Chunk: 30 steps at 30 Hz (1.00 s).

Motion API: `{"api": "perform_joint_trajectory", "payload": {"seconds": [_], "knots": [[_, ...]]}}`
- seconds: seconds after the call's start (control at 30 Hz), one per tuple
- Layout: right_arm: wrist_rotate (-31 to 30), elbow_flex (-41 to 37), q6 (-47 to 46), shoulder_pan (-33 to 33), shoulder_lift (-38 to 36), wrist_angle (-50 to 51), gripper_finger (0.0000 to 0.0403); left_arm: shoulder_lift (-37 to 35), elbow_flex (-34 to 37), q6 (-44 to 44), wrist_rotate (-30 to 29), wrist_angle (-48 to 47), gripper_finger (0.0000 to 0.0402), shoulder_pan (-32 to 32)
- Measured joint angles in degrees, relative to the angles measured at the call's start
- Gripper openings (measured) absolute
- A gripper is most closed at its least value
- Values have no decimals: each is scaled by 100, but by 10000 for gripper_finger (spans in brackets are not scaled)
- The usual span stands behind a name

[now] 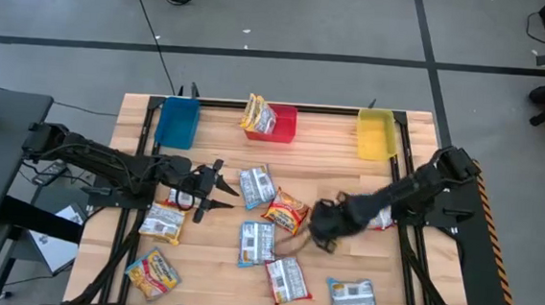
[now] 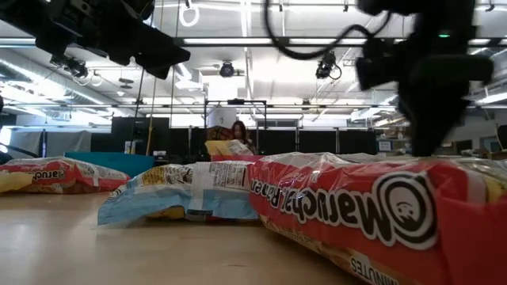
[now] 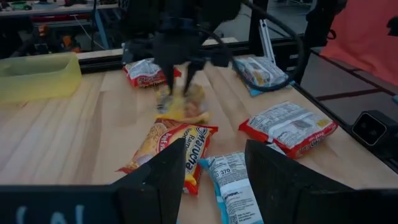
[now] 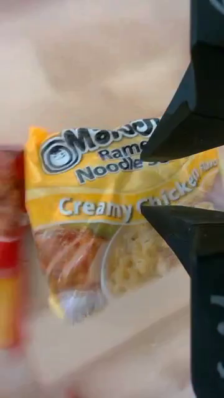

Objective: Sort Maruchan noodles
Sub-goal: Put the right yellow noodle pack into the red bin

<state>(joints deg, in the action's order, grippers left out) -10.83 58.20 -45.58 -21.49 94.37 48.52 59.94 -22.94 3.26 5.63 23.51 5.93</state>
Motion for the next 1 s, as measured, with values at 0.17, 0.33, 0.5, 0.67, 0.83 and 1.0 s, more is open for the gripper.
{"api": "perform_joint_trajectory", "payload": {"seconds": [0.17,0.33,0.5,0.67,0.83,1.0], "knots": [[-69,221,834,481,-61,212,133,0,-2,-116,2,-241,172,4],[636,149,1257,1235,-262,179,161,0,-2,-263,3,-359,172,9],[1186,4,2185,1969,-333,112,219,0,-2,-273,2,-417,172,58],[2078,-543,2862,2444,-256,-388,246,0,-2,-273,5,-506,172,142],[2458,-1143,2906,2487,-264,-1383,219,0,-2,-269,2,-546,172,144],[2630,-1363,2909,2351,-275,-2042,154,0,-2,-262,0,-535,172,138]]}}
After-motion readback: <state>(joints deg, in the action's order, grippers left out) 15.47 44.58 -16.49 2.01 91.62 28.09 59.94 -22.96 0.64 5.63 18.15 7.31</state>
